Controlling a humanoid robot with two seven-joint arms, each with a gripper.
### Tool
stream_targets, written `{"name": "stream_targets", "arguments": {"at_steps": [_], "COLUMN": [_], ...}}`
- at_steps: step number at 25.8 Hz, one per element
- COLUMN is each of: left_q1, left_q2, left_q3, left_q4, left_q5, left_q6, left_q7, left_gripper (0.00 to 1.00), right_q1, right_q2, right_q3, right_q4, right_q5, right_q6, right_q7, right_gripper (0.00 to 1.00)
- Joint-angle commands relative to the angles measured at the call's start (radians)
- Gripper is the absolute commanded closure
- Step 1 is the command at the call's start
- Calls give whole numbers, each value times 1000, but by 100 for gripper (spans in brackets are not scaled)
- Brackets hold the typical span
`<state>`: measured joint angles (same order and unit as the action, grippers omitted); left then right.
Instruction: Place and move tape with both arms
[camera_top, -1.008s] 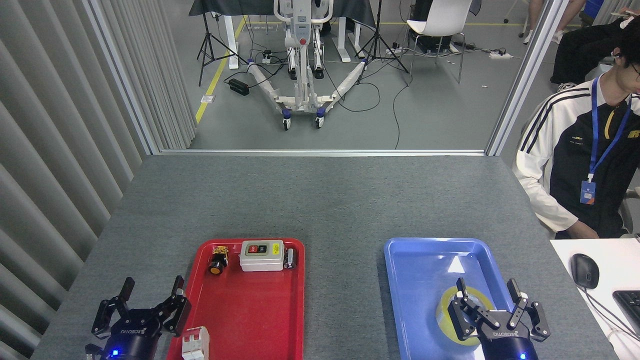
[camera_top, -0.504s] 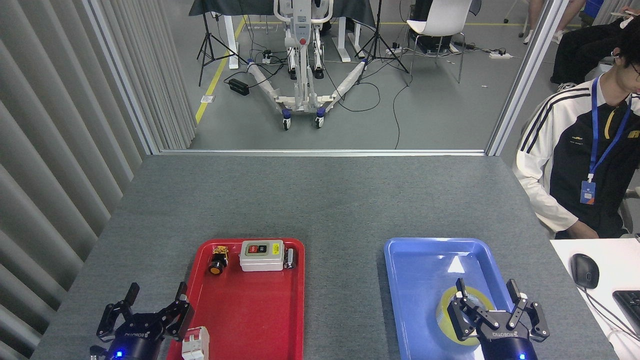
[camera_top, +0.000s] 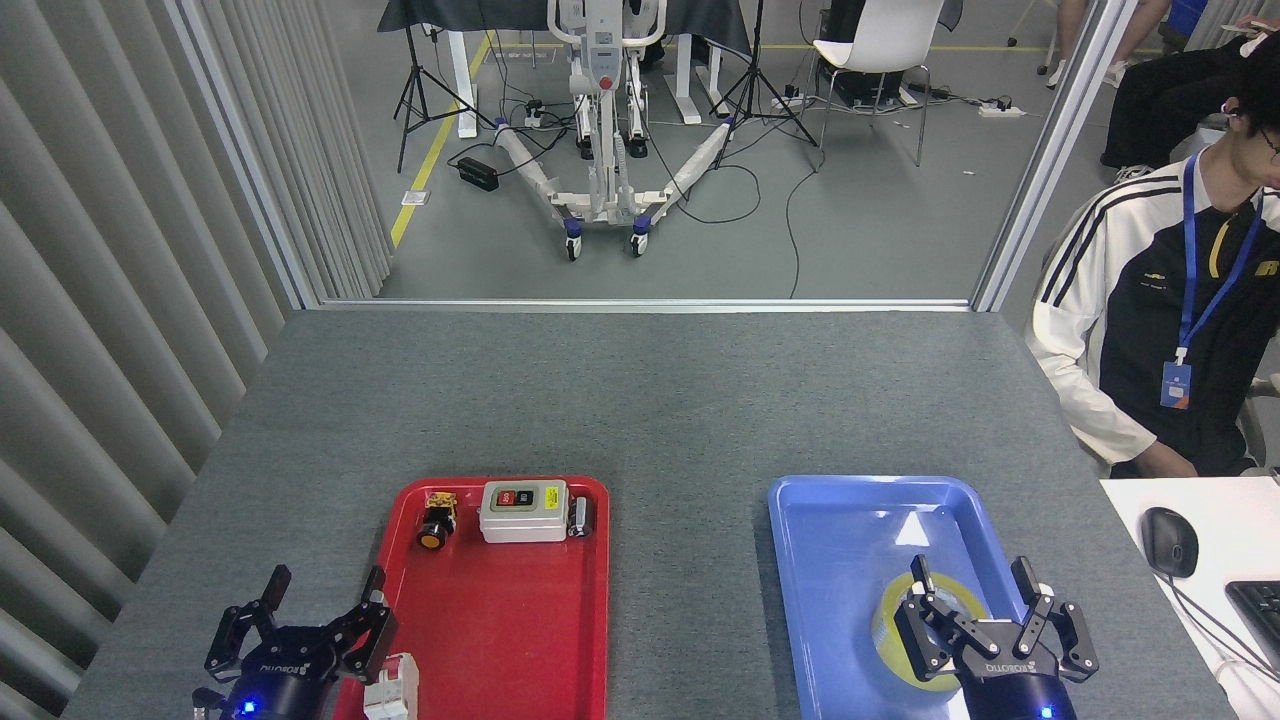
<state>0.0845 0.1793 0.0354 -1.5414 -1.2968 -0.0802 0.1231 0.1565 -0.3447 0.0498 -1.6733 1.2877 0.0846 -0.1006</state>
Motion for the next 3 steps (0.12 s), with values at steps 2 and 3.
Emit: {"name": "stream_targets", "arguments": {"at_steps": [2,3], "left_q1": [0,0], "left_q2": [2,0], "left_q3": [0,0], "left_q4": [-2,-2], "left_q5": [8,8], "left_q6": [-7,-9], "left_q7": [6,6], "left_gripper": [0,0], "right_q1": [-2,-2], "right_q2": [12,13], "right_q3": [-2,-2], "right_q4": [0,0], "right_q5": [-1,-1], "right_q6": [-3,-5], "right_q7": [-4,-5], "right_gripper": [0,0]}}
